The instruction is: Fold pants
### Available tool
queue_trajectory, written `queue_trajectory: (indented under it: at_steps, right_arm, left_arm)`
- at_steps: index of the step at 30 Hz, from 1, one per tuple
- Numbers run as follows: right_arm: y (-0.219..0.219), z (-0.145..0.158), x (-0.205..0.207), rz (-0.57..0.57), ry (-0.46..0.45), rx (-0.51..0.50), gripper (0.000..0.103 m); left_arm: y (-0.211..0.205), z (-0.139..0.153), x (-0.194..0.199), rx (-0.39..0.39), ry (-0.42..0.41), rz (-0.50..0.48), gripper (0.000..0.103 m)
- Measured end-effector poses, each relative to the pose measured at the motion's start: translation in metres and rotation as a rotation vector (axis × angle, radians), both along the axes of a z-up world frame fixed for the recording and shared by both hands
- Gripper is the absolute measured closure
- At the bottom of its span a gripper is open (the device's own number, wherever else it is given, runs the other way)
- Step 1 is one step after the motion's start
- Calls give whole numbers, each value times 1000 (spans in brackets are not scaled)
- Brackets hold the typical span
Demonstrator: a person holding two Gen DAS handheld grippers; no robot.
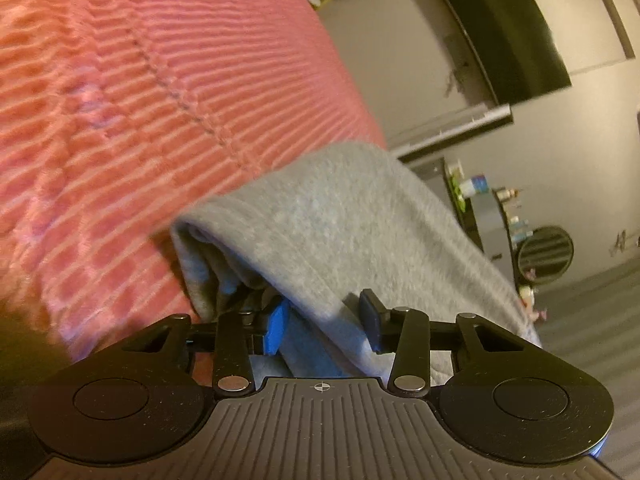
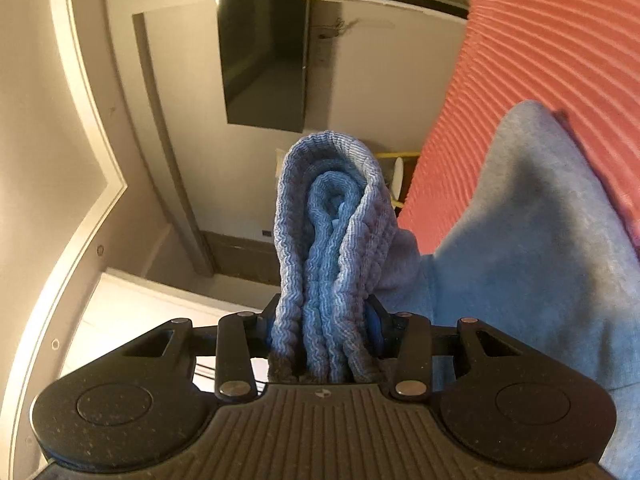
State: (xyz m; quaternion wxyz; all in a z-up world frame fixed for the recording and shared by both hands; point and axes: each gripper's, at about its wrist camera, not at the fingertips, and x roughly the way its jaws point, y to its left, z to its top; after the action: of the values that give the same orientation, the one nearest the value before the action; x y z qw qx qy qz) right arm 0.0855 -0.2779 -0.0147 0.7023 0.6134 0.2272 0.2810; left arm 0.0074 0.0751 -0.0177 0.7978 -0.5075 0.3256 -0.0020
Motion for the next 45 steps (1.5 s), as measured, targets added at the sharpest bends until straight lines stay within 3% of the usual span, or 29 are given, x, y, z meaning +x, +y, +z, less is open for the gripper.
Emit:
queue_trajectory:
  at_steps: [2, 4, 5, 7, 8, 13, 17, 24, 27, 30, 33, 38, 41, 45]
  right_arm:
    - [-1, 0, -1, -1, 3, 18, 63]
    - [-3, 1, 0, -4, -7, 29, 63]
    - [-3, 0, -1, -6, -12, 37, 63]
    - [-5, -3, -4, -11, -21, 54, 63]
    - [-6, -2, -5, -15, -22, 51, 63]
    - [-10, -5, -5, -27, -5, 61, 63]
    - [-9, -4, -6, -24, -10, 59, 63]
    - [-8, -1, -5, -14, -38, 64, 63]
    - [-7, 0, -5, -7, -48, 65, 63]
    - [-7, 0, -4, 1, -39, 57, 63]
    - [-10, 2, -4, 1, 6, -54, 63]
    - [-16, -5, 1, -6, 163, -345, 64]
    - [-14, -19, 10, 27, 280, -457, 64]
    - [-12, -13, 14, 41, 255, -520, 64]
  left_arm:
    - [4, 2, -3, -2, 2, 38, 58]
    - [7, 7, -7, 72, 18, 112, 47]
    - [11, 7, -8, 74, 27, 130, 46]
    - [16, 2, -9, -35, 16, 105, 46]
    - [16, 3, -10, -49, 4, 87, 46]
    - [-10, 15, -15, -39, -30, -69, 40]
    - [-32, 12, -3, 14, 17, -150, 38]
    - [-18, 4, 13, -42, 26, 40, 39]
    - [-11, -1, 15, -104, 37, 100, 50]
    - [-4, -7, 7, -103, 64, 125, 57]
    - [-2, -1, 1, -78, 65, 129, 57]
    - [-10, 14, -4, 68, 54, 116, 57]
    - [-9, 24, -10, 166, 43, 153, 56]
    - [1, 35, -16, 186, 37, 162, 56]
